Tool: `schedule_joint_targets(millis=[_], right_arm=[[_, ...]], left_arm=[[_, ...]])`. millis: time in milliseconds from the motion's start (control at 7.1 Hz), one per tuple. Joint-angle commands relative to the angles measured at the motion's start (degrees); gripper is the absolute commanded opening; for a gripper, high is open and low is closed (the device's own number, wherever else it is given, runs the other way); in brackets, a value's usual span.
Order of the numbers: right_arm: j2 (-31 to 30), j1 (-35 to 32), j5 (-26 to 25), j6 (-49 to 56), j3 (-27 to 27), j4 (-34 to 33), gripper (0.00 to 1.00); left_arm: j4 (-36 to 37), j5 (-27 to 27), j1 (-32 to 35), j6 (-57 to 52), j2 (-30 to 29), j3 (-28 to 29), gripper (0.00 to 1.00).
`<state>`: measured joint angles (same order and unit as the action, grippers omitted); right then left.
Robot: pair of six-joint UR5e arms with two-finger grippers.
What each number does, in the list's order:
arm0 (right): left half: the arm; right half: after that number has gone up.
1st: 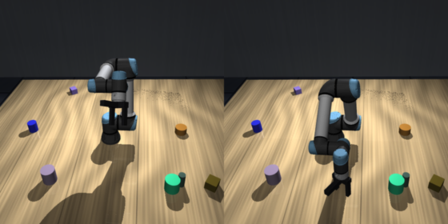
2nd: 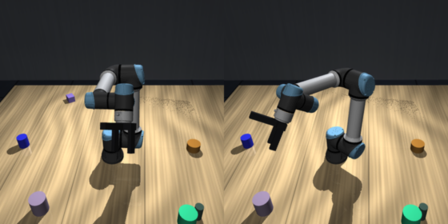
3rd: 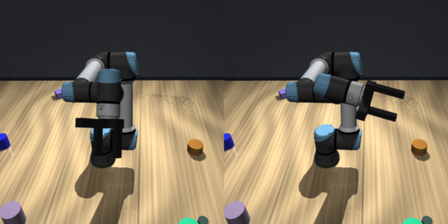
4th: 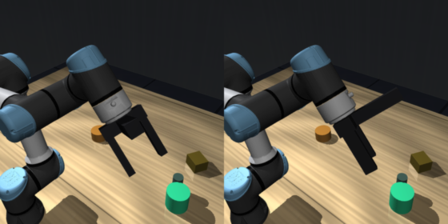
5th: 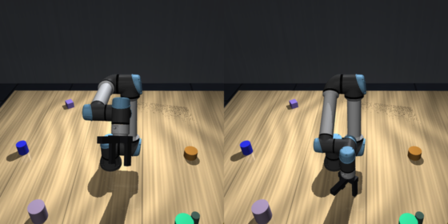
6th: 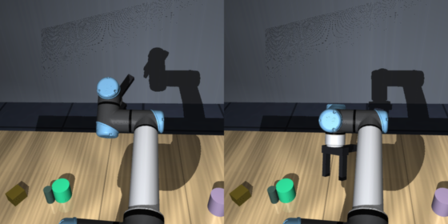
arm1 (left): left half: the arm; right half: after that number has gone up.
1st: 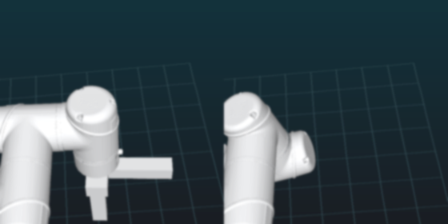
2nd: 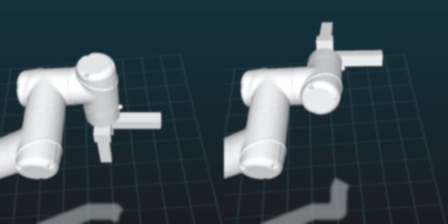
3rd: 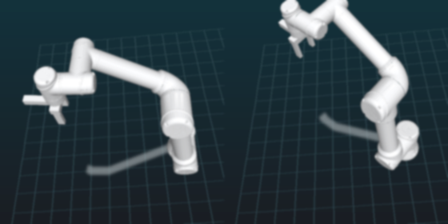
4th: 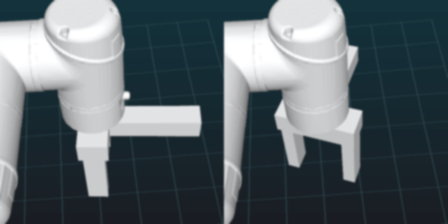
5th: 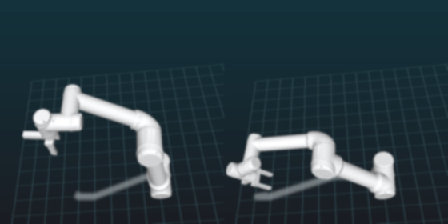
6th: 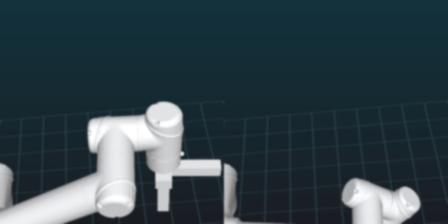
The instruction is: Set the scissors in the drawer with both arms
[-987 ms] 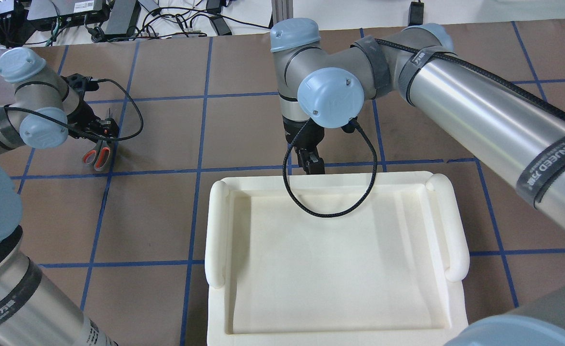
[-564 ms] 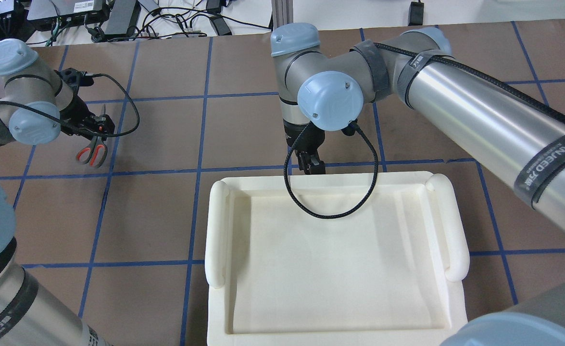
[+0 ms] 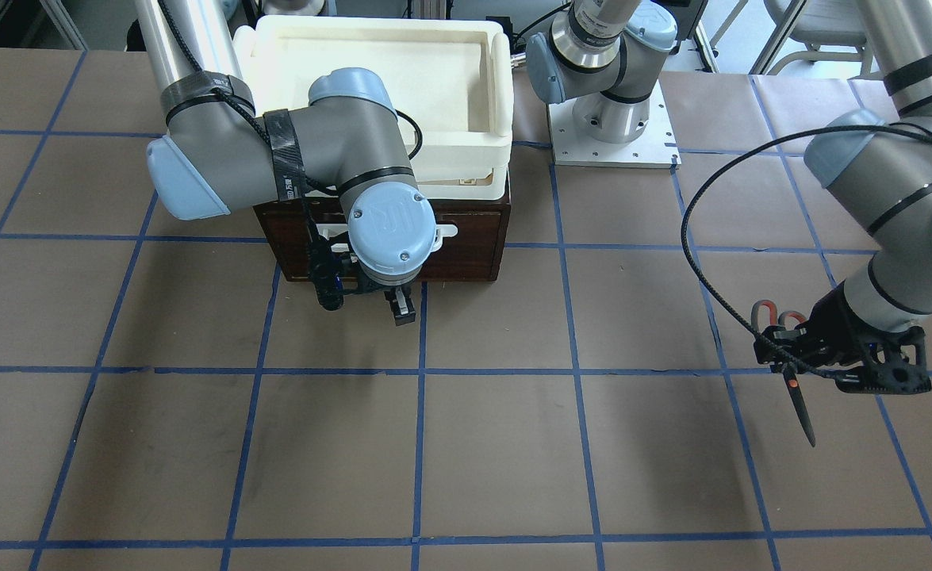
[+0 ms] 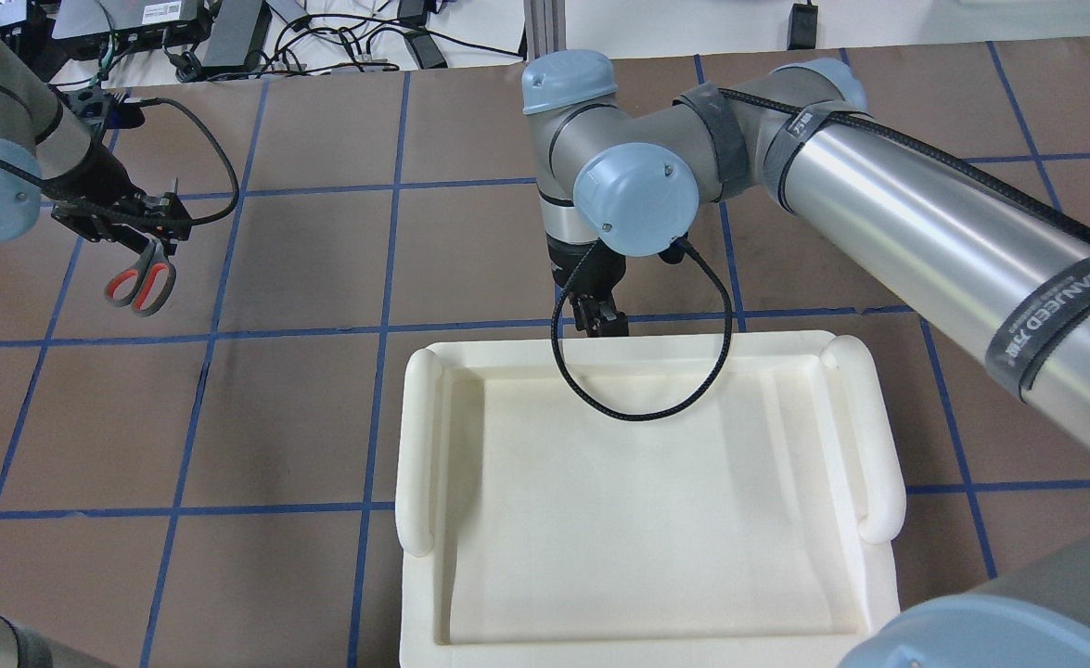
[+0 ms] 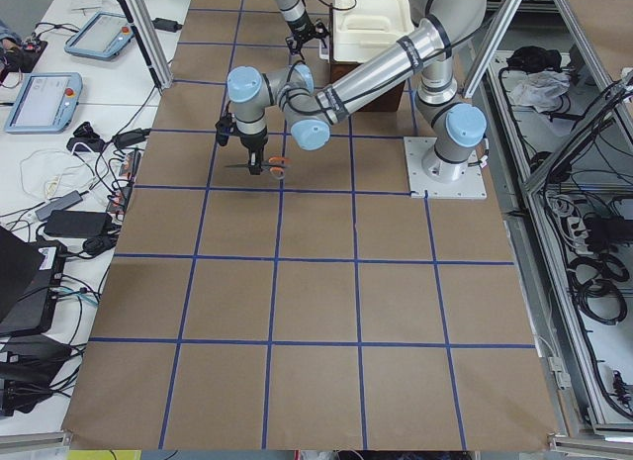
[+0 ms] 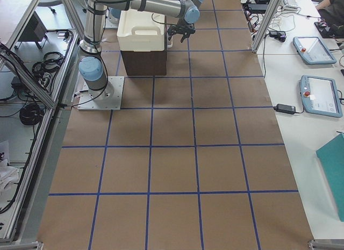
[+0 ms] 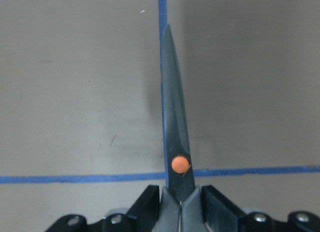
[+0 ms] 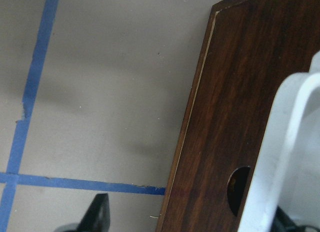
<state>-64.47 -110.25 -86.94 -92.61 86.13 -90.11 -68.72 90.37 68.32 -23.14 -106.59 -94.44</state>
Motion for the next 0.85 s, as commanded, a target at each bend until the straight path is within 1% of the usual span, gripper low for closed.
schedule_joint_targets(millis=[0, 282, 423, 705], right_arm=[[0.04, 0.03, -0.42, 1.64, -0.17, -4.1, 1.0], [-0.04, 0.21, -0.6, 3.66, -0.7, -4.19, 1.0], [0.04, 0.21, -0.6, 4.45, -0.7, -4.98, 1.0], [0.04, 0.39, -0.6, 4.54, -0.79, -5.86, 1.0]], left_arm=[[-10.16, 0.24, 2.68, 3.61, 5.32, 3.62, 0.27], [-17.46, 0.07, 7.16, 5.82, 7.35, 9.77, 0.27], [-18.89, -0.54, 8.66, 8.96, 8.32, 11.02, 0.27], [-20.05, -0.2, 16.28, 19.05, 10.08, 11.12, 0.27]])
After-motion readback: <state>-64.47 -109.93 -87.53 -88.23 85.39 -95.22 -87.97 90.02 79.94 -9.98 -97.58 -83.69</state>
